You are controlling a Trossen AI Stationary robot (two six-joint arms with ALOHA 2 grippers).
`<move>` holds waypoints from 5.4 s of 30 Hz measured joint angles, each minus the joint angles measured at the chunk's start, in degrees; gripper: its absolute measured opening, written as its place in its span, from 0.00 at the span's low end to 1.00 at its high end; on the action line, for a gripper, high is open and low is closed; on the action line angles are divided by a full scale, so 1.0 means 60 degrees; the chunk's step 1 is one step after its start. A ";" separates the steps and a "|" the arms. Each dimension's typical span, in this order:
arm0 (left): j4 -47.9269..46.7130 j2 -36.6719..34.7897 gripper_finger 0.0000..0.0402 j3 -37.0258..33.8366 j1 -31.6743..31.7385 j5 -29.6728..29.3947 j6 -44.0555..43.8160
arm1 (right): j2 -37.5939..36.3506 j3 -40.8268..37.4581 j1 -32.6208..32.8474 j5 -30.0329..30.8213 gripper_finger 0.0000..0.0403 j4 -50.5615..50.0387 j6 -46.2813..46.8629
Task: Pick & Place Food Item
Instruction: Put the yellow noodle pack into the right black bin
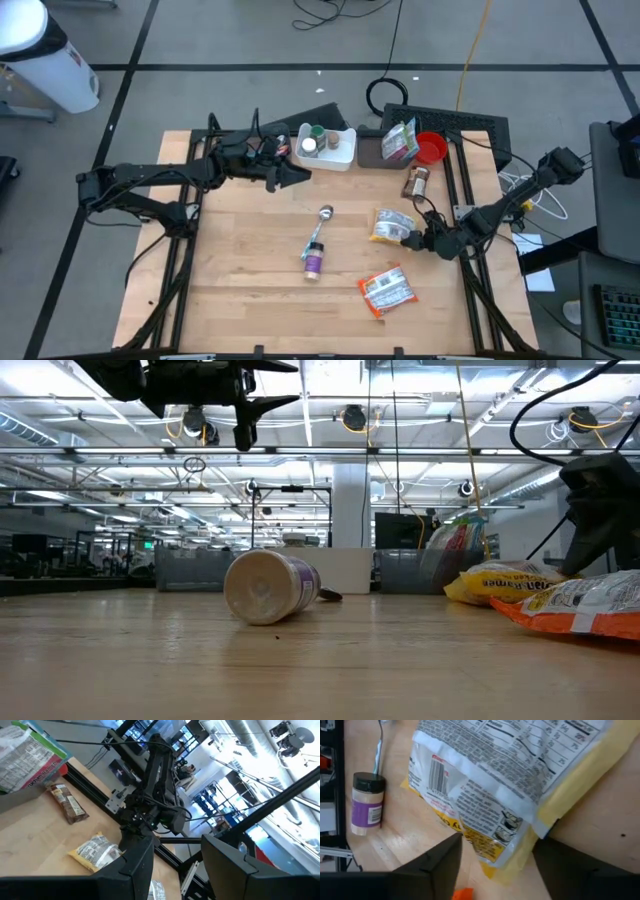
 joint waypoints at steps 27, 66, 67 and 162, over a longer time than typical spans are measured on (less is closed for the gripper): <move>-0.0011 0.0000 0.42 0.0001 0.0000 -0.0354 0.0479 | -0.0011 0.0050 -0.0025 -0.0001 0.01 0.1411 -0.0812; -0.1008 0.0179 0.42 0.0373 -0.0370 -0.0346 0.1694 | 0.1623 0.6306 -0.4728 -0.3811 0.00 -0.0507 -0.8552; -0.1154 0.0272 0.42 0.0506 -0.0415 -0.0346 0.1843 | 0.1834 0.6401 -0.4843 -0.3806 0.00 -0.0129 -0.8586; -0.6717 0.3238 0.02 0.6849 -0.2397 -0.7982 1.1511 | 0.4688 0.7085 -0.7402 -0.3002 0.00 0.6767 -0.6907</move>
